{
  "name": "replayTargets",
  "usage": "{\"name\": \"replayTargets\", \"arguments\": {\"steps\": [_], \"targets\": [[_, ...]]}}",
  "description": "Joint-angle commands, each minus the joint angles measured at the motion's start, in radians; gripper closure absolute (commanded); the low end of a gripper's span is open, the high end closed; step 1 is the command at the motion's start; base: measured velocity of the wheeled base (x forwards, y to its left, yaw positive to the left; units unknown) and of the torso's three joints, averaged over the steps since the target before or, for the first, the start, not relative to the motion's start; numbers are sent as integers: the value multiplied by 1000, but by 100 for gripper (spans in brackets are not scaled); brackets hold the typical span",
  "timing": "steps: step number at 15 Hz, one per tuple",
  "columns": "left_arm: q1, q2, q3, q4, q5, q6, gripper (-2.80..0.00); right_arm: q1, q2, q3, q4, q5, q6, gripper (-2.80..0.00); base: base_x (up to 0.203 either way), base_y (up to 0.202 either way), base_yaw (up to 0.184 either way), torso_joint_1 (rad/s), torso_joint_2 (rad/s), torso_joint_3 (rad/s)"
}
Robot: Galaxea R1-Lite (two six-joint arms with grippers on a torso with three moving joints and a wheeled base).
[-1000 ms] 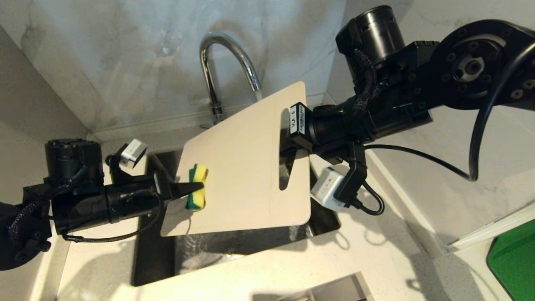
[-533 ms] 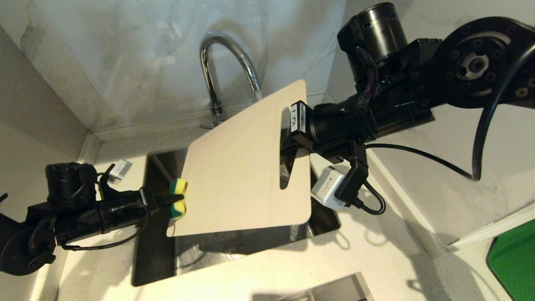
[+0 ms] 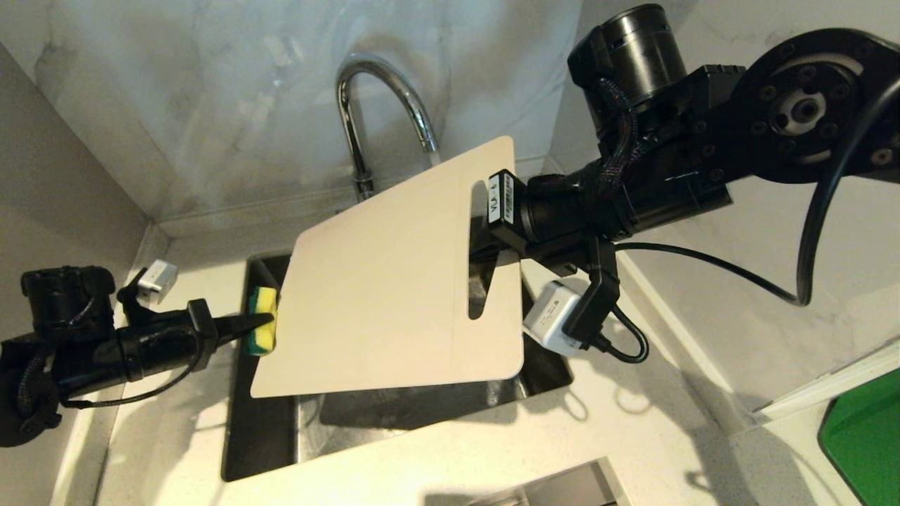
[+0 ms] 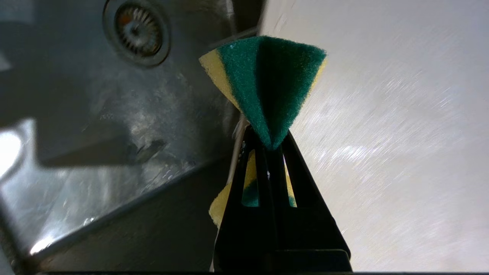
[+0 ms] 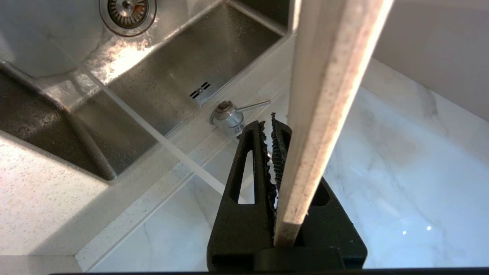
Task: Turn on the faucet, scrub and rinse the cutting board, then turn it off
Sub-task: Scrub the cutting board underwater, then put down the cutting board
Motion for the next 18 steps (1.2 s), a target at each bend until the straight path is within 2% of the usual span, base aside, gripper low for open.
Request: {"name": "replayTargets", "arguments": {"steps": [1, 4, 7, 10, 12, 13, 14, 15, 16, 17, 18], "targets": [[22, -69, -46, 12, -12, -37, 0, -1, 1, 4, 4, 0, -15, 0, 0, 0, 0, 0, 0, 0], [23, -173, -135, 140, -9, -52, 0, -1, -4, 17, 4, -1, -17, 0, 0, 0, 0, 0, 0, 0], [23, -265, -305, 341, -2, -53, 0, 0, -18, 30, 4, -2, -17, 0, 0, 0, 0, 0, 0, 0], [23, -319, -549, 581, 20, -38, 0, 0, -50, 31, 4, -3, -15, 0, 0, 0, 0, 0, 0, 0], [20, -325, -739, 756, 79, 16, 0, 0, -73, 31, 6, -3, -14, 0, 0, 0, 0, 0, 0, 0], [9, -322, -833, 859, 140, 75, 0, 0, -83, 34, 6, -3, -14, 0, 0, 0, 0, 0, 0, 0], [-6, -315, -919, 952, 236, 169, 0, 0, -96, 41, 5, -3, -10, 0, 0, 0, 0, 0, 0, 0], [-25, -307, -980, 1014, 372, 296, 0, 0, -108, 46, 5, -3, 3, 0, 0, 0, 0, 0, 0, 0], [-44, -302, -1012, 1043, 504, 421, 0, 0, -119, 40, 4, -4, 16, 0, 0, 0, 0, 0, 0, 0], [-61, -298, -1030, 1056, 607, 531, 0, 2, -124, 24, 4, -4, 30, 0, 0, 0, 0, 0, 0, 0], [-73, -297, -1036, 1061, 683, 620, 0, 5, -131, 4, 4, -6, 45, 0, 0, 0, 0, 0, 0, 0]]}}
